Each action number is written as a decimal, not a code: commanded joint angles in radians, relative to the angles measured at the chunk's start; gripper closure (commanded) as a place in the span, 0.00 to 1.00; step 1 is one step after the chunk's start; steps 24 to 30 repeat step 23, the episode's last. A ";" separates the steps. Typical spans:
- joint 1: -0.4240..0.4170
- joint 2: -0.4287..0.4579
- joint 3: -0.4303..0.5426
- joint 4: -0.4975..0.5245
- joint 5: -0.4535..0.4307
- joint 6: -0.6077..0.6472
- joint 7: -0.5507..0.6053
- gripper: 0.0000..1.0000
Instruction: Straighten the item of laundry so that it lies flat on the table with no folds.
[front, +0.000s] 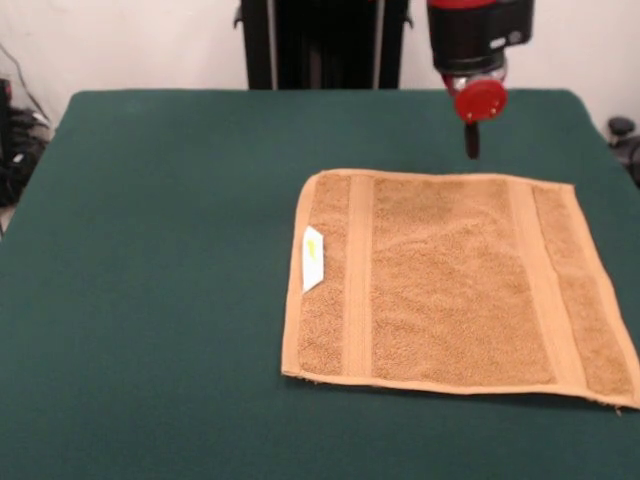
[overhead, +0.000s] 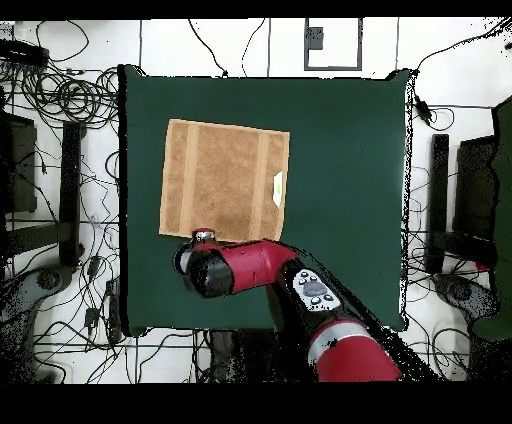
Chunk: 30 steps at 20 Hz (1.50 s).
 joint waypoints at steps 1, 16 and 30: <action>0.104 -0.048 0.021 0.017 0.067 0.209 -0.069 1.00; 0.406 0.042 -0.294 -0.094 -0.059 0.052 0.068 1.00; 0.376 0.035 -0.264 -0.055 -0.029 0.047 -0.006 1.00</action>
